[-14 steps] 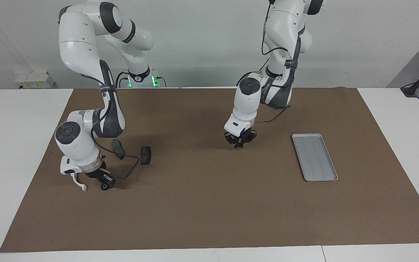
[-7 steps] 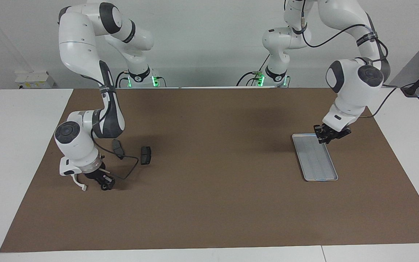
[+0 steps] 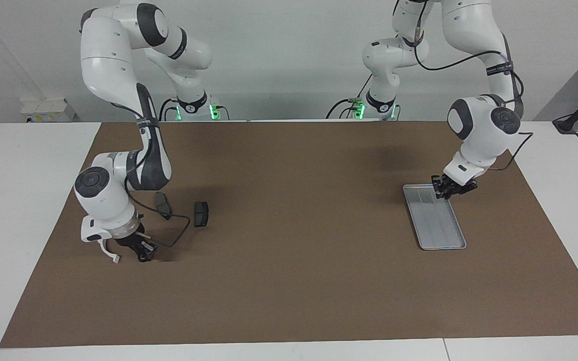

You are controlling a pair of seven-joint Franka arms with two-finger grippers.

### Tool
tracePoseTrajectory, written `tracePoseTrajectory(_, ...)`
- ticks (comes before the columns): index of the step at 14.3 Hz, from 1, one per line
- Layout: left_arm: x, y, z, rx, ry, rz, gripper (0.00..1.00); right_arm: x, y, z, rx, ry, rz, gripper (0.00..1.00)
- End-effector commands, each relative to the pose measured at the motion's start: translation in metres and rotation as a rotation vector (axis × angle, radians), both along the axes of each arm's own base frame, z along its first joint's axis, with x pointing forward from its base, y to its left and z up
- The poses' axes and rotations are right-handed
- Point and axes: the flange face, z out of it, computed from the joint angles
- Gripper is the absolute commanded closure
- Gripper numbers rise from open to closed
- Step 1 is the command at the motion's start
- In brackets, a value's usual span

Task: Pick bearing gear from pile to tray
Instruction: 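Carry the black ring with the left gripper over the silver tray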

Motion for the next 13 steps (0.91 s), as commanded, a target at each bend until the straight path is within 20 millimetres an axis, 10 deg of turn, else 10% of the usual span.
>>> tracePoseTrajectory(1, -0.003, -0.012, -0.004, -0.013, -0.02, 0.019, 1.0, 0.0, 0.004, -0.001, -0.007, 0.01, 0.03, 1.0)
tracePoseTrajectory(10, -0.007, -0.021, -0.04, -0.014, -0.035, 0.026, 1.0, -0.004, 0.06, 0.116, -0.084, 0.162, 0.093, 1.0)
tracePoseTrajectory(11, -0.006, -0.021, -0.039, -0.014, -0.038, 0.027, 0.85, -0.011, 0.078, 0.133, -0.09, 0.171, 0.1, 1.0)
tracePoseTrajectory(12, -0.005, -0.023, -0.038, -0.014, -0.033, 0.018, 0.22, -0.019, 0.107, 0.148, -0.078, 0.175, 0.128, 1.0)
tracePoseTrajectory(13, -0.004, -0.023, -0.036, -0.014, -0.032, 0.012, 0.01, -0.028, 0.137, 0.161, -0.05, 0.178, 0.129, 1.0)
